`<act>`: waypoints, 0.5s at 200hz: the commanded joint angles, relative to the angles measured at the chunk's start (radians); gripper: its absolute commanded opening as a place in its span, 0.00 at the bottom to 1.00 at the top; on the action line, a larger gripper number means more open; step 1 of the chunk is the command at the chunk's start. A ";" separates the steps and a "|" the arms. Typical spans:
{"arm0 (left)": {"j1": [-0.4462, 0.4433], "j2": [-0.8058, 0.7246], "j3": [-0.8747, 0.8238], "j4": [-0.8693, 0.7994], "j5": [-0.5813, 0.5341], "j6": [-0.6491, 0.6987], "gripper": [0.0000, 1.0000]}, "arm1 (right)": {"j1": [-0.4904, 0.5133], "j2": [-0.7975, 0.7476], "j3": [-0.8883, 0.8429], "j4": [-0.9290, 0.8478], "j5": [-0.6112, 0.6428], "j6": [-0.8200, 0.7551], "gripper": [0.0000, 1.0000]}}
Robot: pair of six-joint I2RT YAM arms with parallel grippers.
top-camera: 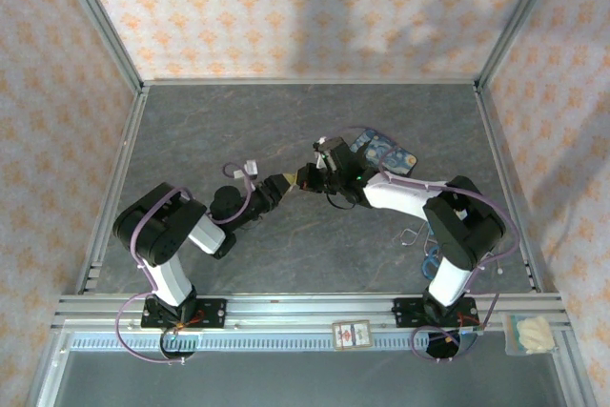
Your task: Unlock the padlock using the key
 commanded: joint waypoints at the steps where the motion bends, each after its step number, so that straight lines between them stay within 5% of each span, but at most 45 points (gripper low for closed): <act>1: -0.006 0.026 0.022 0.002 -0.015 0.018 0.42 | 0.006 -0.026 -0.005 0.029 0.022 0.007 0.00; 28: -0.006 0.034 0.025 -0.006 -0.018 0.021 0.28 | 0.007 -0.030 -0.006 0.023 0.026 0.007 0.00; 56: -0.005 0.026 0.030 -0.038 -0.020 0.039 0.00 | 0.007 -0.030 0.000 0.010 0.028 -0.001 0.00; 71: 0.003 0.010 0.037 -0.090 -0.013 0.064 0.00 | 0.004 -0.041 0.012 -0.028 0.041 -0.039 0.00; 100: 0.074 -0.041 0.058 -0.183 0.094 0.150 0.00 | -0.037 -0.102 0.019 -0.086 0.011 -0.164 0.23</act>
